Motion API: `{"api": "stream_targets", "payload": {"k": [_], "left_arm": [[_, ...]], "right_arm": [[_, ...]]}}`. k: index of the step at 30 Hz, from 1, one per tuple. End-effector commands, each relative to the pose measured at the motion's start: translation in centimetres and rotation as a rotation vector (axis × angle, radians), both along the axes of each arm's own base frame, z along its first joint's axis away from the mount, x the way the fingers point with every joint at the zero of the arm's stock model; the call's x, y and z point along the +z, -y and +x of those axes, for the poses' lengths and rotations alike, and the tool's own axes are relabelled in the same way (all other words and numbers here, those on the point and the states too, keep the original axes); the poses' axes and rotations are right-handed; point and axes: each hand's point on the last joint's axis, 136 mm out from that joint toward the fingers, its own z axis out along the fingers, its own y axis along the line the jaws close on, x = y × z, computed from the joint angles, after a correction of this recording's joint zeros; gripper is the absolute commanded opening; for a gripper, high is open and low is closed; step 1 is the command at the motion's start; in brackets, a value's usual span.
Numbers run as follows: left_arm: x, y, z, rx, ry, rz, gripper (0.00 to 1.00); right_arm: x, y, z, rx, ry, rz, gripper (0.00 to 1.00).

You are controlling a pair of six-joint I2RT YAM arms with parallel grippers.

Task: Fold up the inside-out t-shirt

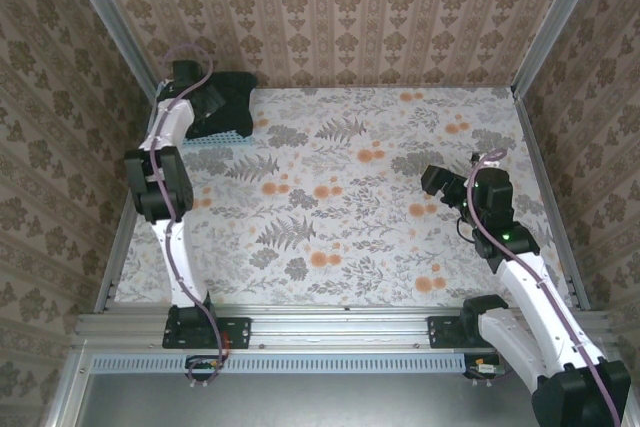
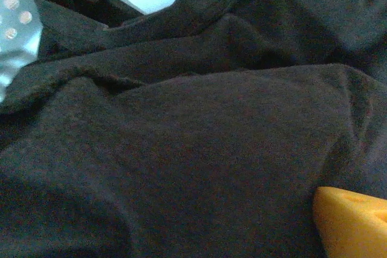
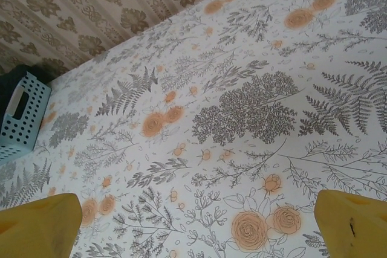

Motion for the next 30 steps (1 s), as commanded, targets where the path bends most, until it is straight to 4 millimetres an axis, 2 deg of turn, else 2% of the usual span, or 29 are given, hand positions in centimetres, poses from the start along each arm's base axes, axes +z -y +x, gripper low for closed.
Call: {"api": "stream_targets", "payload": {"k": [1,4,7,9,13,18,20,26,30], "left_arm": [[-1.6,0.2,0.7,-0.005,-0.027,-0.054,0.9],[-2.8,0.8,1.9,-0.024,-0.016,-0.097,0.76],[-2.6,1.2,3.1,-0.04,0.017,-0.157,0.55],[-1.4,1.3,3.7,-0.046,0.048,-0.17,0.45],[2.8,1.2,4.4,-0.055,0.131,-0.176,0.22],[9.4,1.2,4.3,-0.066,0.233,-0.18,0.06],[12.6,1.2,3.9,-0.066,0.277,-0.183,0.01],[23.1,2.3,1.9,-0.107,0.458,-0.204,0.0],[30.9,4.3,-0.6,-0.172,0.607,-0.213,0.0]], "right_arm": [[0.0,0.1,0.3,-0.009,-0.005,-0.013,1.0],[0.0,0.0,0.4,-0.009,-0.008,-0.012,1.0],[0.2,0.1,0.3,-0.015,-0.009,-0.013,1.0],[0.3,0.2,0.2,-0.015,-0.008,-0.015,1.0],[0.6,0.2,-0.1,-0.019,-0.004,-0.01,1.0],[1.0,0.5,-0.5,-0.035,-0.003,-0.01,1.0],[1.1,0.7,-0.7,-0.047,-0.022,-0.014,1.0],[1.8,0.8,-1.4,-0.052,-0.042,-0.005,1.0],[2.2,0.7,-2.1,-0.05,-0.032,0.01,1.0]]}}
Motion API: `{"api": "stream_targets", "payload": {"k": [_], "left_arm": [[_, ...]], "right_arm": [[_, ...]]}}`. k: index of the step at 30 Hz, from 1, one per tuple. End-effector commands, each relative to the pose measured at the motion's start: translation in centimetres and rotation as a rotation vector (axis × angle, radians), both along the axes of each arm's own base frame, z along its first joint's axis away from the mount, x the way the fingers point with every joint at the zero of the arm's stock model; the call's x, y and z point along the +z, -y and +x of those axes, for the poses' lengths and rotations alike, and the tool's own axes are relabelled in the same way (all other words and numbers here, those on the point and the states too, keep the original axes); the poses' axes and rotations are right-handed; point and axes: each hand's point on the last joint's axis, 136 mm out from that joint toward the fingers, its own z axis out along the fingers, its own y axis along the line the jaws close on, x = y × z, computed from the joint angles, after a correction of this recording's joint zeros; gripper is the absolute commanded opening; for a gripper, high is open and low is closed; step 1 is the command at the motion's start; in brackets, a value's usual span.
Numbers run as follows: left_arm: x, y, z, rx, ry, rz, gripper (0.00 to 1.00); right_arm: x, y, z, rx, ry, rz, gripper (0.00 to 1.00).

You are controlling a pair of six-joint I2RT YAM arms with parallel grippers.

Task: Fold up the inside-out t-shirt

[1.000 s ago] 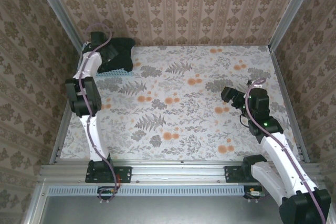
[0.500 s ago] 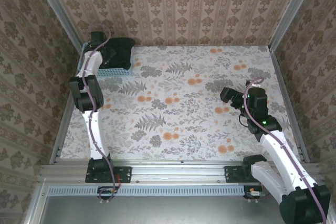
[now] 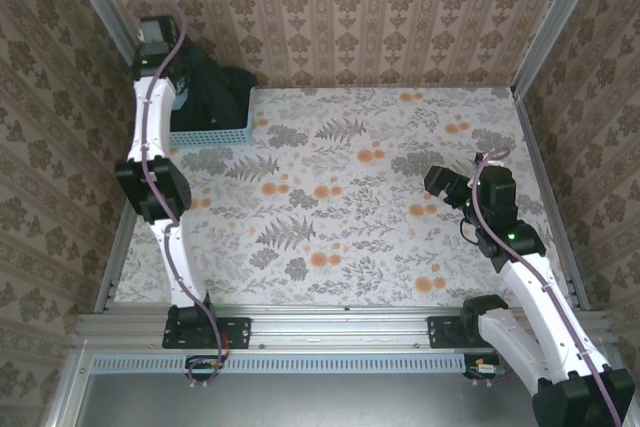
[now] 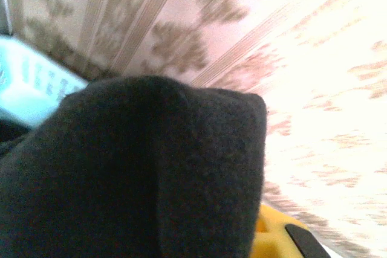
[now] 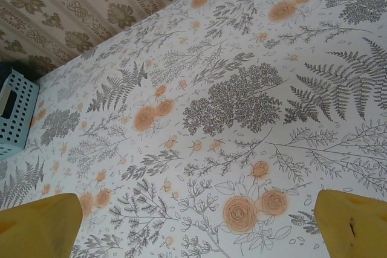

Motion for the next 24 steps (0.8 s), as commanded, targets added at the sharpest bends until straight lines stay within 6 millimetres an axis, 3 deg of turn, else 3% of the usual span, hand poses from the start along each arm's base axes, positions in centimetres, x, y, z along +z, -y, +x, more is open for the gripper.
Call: {"api": "stream_targets", "payload": {"k": [1,4,8,12,18,22,24], "left_arm": [[12.3,2.3,-3.8,-0.063,0.243,-0.03,0.0],[18.2,4.7,-6.8,-0.125,0.371,-0.028,0.0],[25.1,9.3,-12.2,-0.228,0.536,0.004,0.0],[28.8,14.5,-17.5,-0.343,0.63,0.036,0.0],[28.5,23.0,-23.9,-0.534,0.642,0.059,0.0],[26.3,27.5,-27.2,-0.639,0.626,0.065,0.0],[24.3,29.4,-28.4,-0.692,0.602,0.065,0.0]], "right_arm": [[1.1,0.2,-0.9,-0.018,0.007,0.013,1.0],[1.4,0.1,-1.3,-0.014,0.015,0.023,1.0],[1.6,0.0,-1.6,-0.009,0.024,0.029,1.0],[1.9,-0.2,-1.5,-0.001,0.031,0.038,1.0],[2.0,-0.6,-1.1,0.012,0.04,0.056,1.0],[2.2,-0.9,-0.7,0.026,0.037,0.064,1.0],[2.1,-1.3,-0.4,0.039,0.032,0.072,1.0]]}}
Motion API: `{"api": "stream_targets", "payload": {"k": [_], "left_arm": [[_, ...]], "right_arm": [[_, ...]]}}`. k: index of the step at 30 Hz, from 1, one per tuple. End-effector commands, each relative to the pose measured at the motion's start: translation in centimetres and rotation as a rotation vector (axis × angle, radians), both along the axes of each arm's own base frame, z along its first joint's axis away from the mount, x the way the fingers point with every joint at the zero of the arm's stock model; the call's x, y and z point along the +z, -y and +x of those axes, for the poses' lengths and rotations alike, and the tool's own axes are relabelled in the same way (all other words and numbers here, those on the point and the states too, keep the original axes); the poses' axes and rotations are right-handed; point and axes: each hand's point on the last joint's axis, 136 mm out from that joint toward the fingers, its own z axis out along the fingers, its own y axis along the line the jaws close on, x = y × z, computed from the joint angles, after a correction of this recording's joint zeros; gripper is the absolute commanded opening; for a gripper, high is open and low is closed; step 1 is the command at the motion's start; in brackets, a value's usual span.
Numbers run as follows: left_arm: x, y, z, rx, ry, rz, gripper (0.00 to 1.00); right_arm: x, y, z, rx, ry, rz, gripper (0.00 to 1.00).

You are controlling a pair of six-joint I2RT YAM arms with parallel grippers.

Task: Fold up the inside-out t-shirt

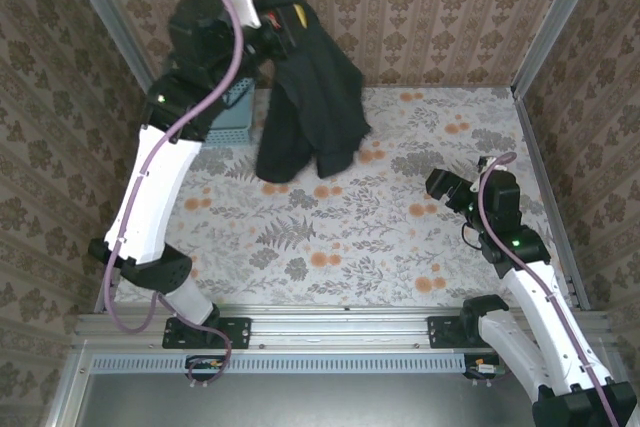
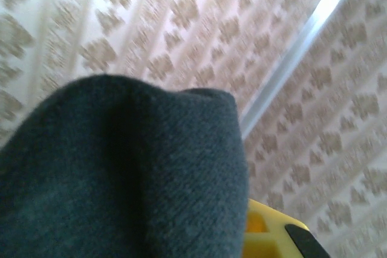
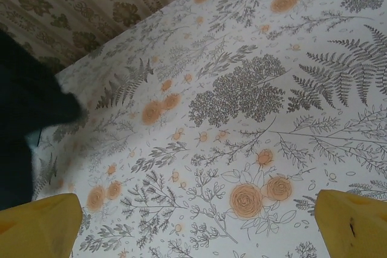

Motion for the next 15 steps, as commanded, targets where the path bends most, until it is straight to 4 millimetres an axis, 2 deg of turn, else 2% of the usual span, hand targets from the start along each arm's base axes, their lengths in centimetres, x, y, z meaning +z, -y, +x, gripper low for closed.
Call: {"api": "stream_targets", "payload": {"k": [1,4,8,10,13,15], "left_arm": [[-0.7,1.4,-1.2,-0.015,0.059,0.016,0.0],[-6.2,1.8,-0.8,-0.003,-0.054,0.042,0.0],[-15.8,0.9,0.1,0.036,-0.227,0.1,0.07],[-20.6,-0.5,0.7,0.067,-0.334,0.123,0.08],[-28.3,-4.4,1.5,0.162,-0.515,0.143,0.1],[-33.4,-7.0,1.4,0.202,-0.655,0.145,0.14]], "right_arm": [[1.9,-1.1,0.6,0.044,0.043,0.031,1.0],[1.8,-1.8,0.9,0.081,0.034,0.031,1.0],[1.3,-3.4,1.1,0.148,0.012,0.001,1.0],[0.8,-4.4,1.2,0.186,-0.004,-0.028,1.0],[-0.4,-6.1,1.1,0.244,-0.045,-0.075,1.0],[-1.6,-7.4,1.0,0.281,-0.087,-0.103,1.0]]}}
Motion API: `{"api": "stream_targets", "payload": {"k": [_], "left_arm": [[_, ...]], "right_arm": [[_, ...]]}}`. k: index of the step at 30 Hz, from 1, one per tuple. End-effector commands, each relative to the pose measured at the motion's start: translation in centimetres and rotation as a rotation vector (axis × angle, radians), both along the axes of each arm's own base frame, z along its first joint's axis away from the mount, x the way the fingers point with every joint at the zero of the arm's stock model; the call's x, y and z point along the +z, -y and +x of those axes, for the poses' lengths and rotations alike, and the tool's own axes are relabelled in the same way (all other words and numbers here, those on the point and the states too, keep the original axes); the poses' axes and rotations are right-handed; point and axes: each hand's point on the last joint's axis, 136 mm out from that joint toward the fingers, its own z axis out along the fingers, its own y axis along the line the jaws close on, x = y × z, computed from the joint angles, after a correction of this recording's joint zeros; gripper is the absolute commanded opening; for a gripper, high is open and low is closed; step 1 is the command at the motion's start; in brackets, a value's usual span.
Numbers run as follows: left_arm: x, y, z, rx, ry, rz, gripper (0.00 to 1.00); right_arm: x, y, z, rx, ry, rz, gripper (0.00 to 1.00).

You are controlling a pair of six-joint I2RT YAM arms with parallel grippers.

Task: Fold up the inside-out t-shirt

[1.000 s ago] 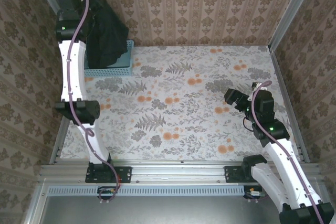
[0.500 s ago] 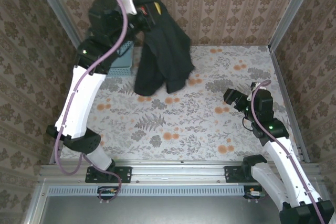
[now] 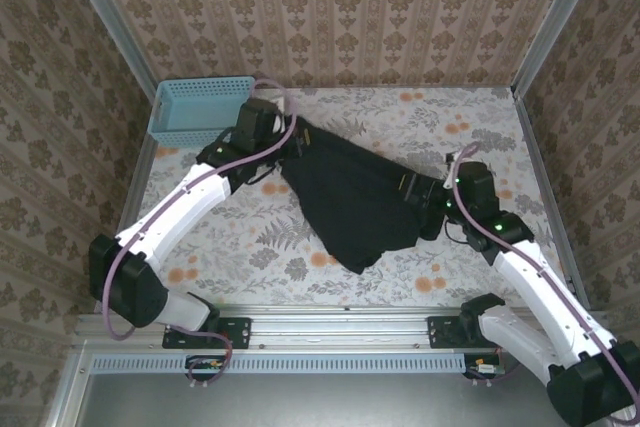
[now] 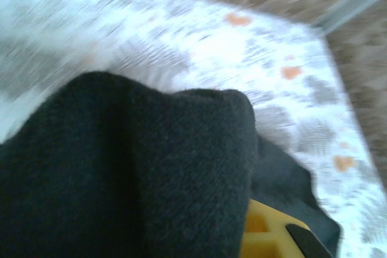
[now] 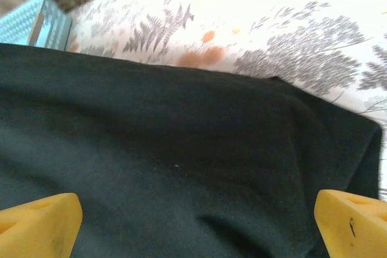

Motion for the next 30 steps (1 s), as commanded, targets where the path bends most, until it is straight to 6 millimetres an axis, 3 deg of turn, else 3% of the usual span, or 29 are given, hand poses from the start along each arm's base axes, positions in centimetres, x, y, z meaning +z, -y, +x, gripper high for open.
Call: {"api": "stream_targets", "payload": {"k": [1,4,6,10,12,17,21,26,30], "left_arm": [[-2.7,-3.6,0.2,0.105,-0.095,-0.094,0.18],[-6.0,-5.3,-1.2,0.099,-0.178,-0.07,0.46],[-7.4,-6.4,-2.6,0.111,-0.191,-0.021,0.59],[-9.3,-6.9,-5.3,0.103,-0.209,0.056,0.67],[-10.2,-5.3,-7.0,0.047,-0.212,0.11,0.7],[-14.3,-2.2,-8.9,0.004,-0.294,0.08,0.71],[-16.7,-1.2,-8.4,0.014,-0.34,0.054,0.68],[-17.9,0.9,-6.3,-0.041,-0.353,0.077,0.58],[-18.5,3.6,-2.6,-0.089,-0.352,0.073,0.53]], "right_arm": [[-0.3,-1.6,0.1,0.057,-0.012,-0.064,1.0],[-2.1,-3.2,-0.5,0.101,-0.065,-0.116,0.99],[-3.4,-3.8,-1.1,0.114,-0.1,-0.152,0.99],[-5.4,-4.0,-1.9,0.112,-0.169,-0.192,0.98],[-6.5,-3.6,-2.1,0.092,-0.207,-0.206,0.97],[-9.0,-3.0,-2.3,0.031,-0.302,-0.235,0.94],[-10.8,-4.1,-2.2,0.037,-0.377,-0.21,0.86],[-11.5,-7.0,-2.8,0.117,-0.375,-0.219,0.78],[-11.8,-10.1,-3.6,0.189,-0.358,-0.184,0.71]]}}
